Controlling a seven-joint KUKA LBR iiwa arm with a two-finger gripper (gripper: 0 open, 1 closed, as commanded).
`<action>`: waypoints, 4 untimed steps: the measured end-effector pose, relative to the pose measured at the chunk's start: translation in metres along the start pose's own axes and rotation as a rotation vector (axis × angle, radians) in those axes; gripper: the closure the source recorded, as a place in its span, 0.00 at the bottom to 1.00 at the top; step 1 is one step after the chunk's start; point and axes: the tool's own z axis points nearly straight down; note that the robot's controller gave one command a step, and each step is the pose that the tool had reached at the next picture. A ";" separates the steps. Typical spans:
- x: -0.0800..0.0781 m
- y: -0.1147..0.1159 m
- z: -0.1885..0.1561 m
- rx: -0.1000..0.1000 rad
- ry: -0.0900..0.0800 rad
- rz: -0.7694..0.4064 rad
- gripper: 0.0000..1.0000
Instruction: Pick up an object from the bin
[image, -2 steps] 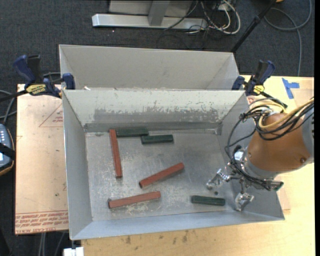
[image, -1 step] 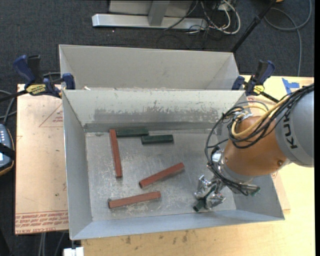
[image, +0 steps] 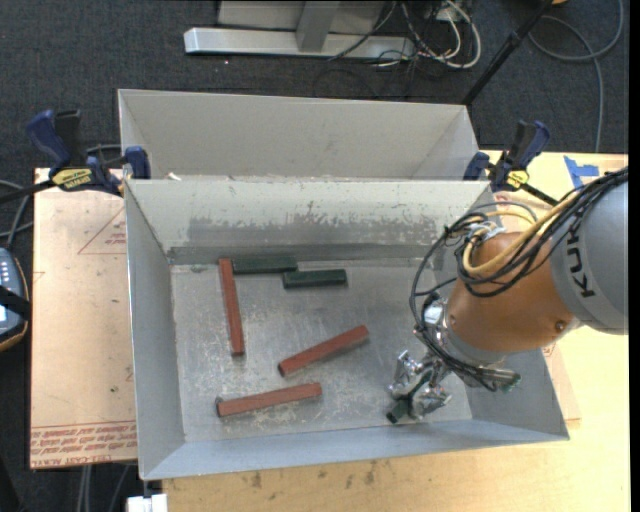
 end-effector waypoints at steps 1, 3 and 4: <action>-0.016 -0.021 -0.115 -0.015 0.013 -0.220 1.00; -0.016 -0.028 -0.090 -0.009 0.009 -0.369 1.00; 0.029 -0.057 -0.225 -0.010 0.013 -0.139 1.00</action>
Offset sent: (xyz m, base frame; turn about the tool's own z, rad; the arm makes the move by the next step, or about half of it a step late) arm 0.0000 0.0000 0.0000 0.0000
